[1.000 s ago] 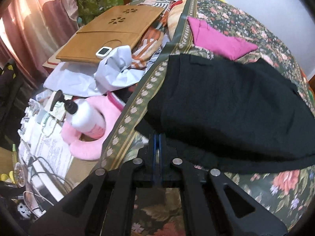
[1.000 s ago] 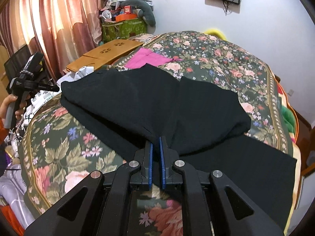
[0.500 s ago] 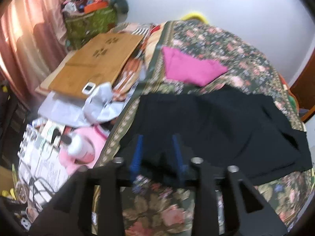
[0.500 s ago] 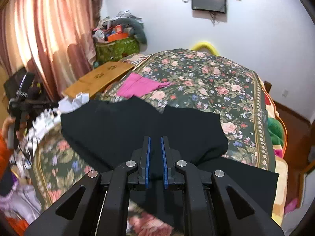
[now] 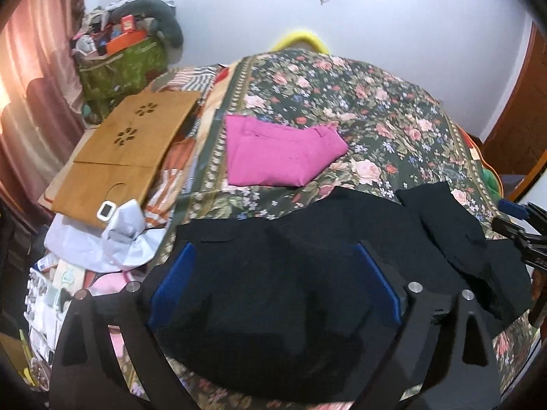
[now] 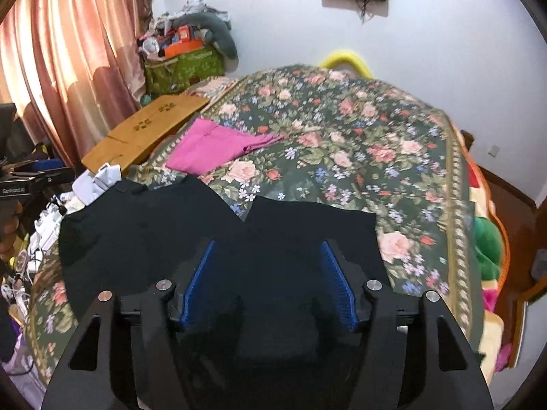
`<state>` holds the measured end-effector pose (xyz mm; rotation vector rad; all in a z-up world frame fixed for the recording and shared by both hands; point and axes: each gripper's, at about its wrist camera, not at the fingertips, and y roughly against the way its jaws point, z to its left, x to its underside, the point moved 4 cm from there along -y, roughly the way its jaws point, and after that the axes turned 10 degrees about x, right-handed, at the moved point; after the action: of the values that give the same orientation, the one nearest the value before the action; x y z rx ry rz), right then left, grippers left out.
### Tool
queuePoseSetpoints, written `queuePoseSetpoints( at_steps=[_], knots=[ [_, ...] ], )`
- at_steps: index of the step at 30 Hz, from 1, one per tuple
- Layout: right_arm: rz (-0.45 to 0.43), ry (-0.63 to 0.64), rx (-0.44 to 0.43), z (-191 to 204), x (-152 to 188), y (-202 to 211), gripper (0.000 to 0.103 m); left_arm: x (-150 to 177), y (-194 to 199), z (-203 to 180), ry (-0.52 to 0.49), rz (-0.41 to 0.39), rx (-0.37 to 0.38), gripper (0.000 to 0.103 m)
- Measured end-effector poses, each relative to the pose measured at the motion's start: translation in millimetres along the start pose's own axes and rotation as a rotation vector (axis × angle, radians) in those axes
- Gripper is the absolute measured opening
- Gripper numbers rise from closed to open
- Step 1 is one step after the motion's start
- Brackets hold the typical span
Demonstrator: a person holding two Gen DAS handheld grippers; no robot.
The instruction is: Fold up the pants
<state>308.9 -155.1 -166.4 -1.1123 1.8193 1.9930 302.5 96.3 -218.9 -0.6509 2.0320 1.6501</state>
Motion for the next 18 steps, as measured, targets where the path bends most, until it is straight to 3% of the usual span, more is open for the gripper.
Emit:
queuePoseSetpoints(
  at_steps=[7, 18],
  knots=[
    [0.092, 0.053, -0.038, 6.5, -20.9, -60.2, 0.059, -5.6, -48.2, -8.1, -0.032, 0.068, -0.001, 0.093],
    [0.270, 0.010, -0.100, 11.3, -33.3, -146.0, 0.059, -1.0, -95.8, -10.5, -0.084, 0.146, -0.031, 0.093]
  ],
)
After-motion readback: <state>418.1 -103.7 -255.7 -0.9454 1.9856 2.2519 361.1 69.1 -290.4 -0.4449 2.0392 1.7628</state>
